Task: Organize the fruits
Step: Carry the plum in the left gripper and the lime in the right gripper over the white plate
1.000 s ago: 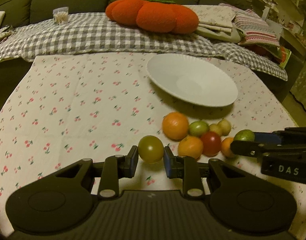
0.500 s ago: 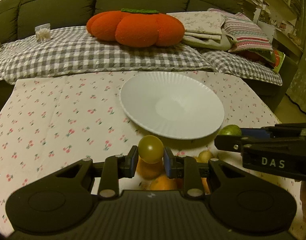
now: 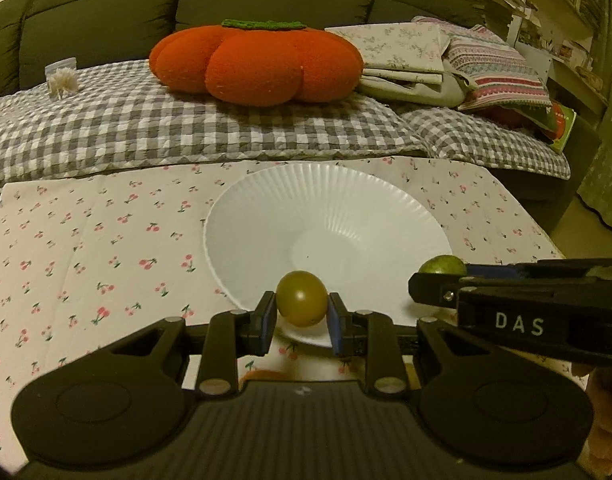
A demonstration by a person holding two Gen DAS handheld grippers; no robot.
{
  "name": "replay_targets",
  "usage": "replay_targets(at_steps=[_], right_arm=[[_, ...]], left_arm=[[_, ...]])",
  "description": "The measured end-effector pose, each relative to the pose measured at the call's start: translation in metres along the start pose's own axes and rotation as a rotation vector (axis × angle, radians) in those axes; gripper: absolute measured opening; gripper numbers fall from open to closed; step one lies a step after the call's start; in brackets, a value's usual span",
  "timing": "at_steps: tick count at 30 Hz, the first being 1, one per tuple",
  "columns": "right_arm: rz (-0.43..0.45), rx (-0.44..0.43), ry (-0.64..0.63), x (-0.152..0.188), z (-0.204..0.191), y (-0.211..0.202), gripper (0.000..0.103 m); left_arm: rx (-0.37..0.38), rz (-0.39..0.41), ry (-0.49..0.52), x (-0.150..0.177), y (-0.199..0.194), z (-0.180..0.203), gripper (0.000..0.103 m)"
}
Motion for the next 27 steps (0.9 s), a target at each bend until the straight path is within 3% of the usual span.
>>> replay_targets(at_steps=[24,27], right_arm=[[-0.03,-0.017,0.026,-0.003,0.006,0.019,0.034],[-0.028,-0.015,0.024,-0.003,0.007,0.016,0.036]], left_arm=[[0.002,-0.026,0.019,-0.002,0.013,0.004,0.026],[0.002,-0.016,0.023,0.0,0.008,0.004,0.035]])
Point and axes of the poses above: each gripper's, at about its wrist camera, not at the fingertips, and y roughly the way its jaws point, z to its right, x to its underside, the point moved 1 cm from there along y, roughly the way its jaws point, and after that the axes turned 7 degrees about -z, right-handed, at the moved point
